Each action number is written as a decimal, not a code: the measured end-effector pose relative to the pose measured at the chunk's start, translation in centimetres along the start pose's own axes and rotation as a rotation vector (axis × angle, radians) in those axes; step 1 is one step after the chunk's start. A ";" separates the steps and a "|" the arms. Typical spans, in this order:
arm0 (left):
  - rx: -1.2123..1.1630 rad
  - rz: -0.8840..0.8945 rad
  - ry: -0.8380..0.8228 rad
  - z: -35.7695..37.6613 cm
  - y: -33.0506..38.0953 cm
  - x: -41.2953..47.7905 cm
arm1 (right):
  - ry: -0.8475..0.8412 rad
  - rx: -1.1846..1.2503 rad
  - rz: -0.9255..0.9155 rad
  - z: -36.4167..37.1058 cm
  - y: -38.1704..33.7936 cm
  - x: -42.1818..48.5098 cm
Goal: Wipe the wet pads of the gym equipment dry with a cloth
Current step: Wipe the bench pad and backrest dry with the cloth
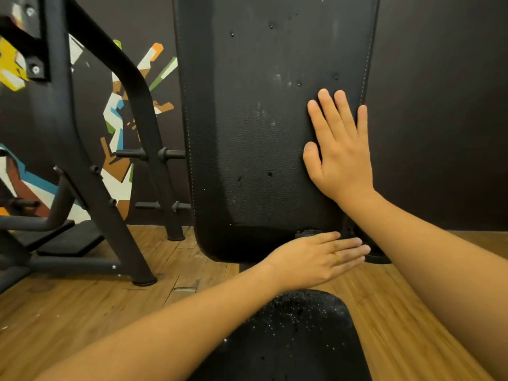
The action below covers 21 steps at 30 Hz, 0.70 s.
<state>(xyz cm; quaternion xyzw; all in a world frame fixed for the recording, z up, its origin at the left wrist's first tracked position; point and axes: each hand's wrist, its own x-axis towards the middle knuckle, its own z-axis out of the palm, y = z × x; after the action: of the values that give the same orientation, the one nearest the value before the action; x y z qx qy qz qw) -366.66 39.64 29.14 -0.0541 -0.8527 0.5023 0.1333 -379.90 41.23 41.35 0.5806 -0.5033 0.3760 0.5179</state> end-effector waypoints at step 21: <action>-0.342 -1.158 0.334 -0.2 -7.3 -13.7 | -0.064 0.034 0.032 -0.4 -0.1 -0.1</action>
<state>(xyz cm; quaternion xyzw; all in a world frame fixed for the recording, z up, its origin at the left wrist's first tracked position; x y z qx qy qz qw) -353.10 33.17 33.25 0.3184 -0.7797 0.1899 0.5046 -379.75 41.61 41.32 0.5929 -0.5224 0.3739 0.4855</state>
